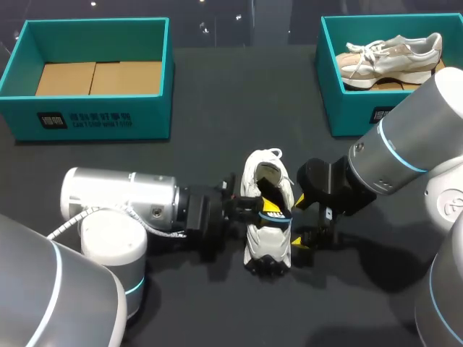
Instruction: Take the shoe out of the shoebox, open the shoe tongue, remove and reinsert the insole, then place the shoe into the shoebox
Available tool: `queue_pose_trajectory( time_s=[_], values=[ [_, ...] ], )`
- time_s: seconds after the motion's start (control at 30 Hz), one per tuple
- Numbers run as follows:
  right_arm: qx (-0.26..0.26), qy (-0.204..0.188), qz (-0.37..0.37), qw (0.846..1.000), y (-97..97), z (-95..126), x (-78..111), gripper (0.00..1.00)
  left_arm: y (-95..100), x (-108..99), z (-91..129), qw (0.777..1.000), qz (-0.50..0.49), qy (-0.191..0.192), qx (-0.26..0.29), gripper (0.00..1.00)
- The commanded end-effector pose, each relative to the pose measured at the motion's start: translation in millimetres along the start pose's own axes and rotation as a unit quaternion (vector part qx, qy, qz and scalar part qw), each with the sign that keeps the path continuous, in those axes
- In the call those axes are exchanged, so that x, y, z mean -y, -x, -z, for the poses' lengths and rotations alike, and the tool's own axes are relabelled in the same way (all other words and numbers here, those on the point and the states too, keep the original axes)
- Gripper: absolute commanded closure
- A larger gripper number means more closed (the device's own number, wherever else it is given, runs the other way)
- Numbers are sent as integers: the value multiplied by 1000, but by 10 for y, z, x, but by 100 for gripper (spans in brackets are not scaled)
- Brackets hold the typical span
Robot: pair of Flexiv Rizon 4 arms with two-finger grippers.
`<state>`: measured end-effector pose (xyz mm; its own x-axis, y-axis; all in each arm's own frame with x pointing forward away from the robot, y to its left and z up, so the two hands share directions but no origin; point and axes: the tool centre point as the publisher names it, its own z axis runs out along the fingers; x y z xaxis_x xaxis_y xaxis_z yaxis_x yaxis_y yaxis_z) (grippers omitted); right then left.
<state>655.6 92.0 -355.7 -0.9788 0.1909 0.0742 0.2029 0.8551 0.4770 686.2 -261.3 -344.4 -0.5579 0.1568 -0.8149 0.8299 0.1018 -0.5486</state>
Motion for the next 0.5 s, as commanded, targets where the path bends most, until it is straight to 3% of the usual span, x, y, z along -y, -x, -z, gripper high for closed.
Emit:
queue_pose_trajectory(
  time_s=[0.03, 0.37, 0.43, 0.5],
  values=[
    [2, 0, 0, 1000, -13, -7, 1, 0, 2, -141, -95, 1000, 2, 6, -7, 100],
    [2, 0, 0, 1000, -13, -7, 1, 0, -3, -135, -68, 1000, 8, 10, -7, 100],
    [2, 0, 0, 1000, -13, -7, 1, 0, 3, -99, -49, 1000, 10, 8, -7, 78],
    [2, 0, 0, 1000, -13, -7, 1, 0, 13, -57, -28, 1000, 12, 5, -5, 73]
  ],
)
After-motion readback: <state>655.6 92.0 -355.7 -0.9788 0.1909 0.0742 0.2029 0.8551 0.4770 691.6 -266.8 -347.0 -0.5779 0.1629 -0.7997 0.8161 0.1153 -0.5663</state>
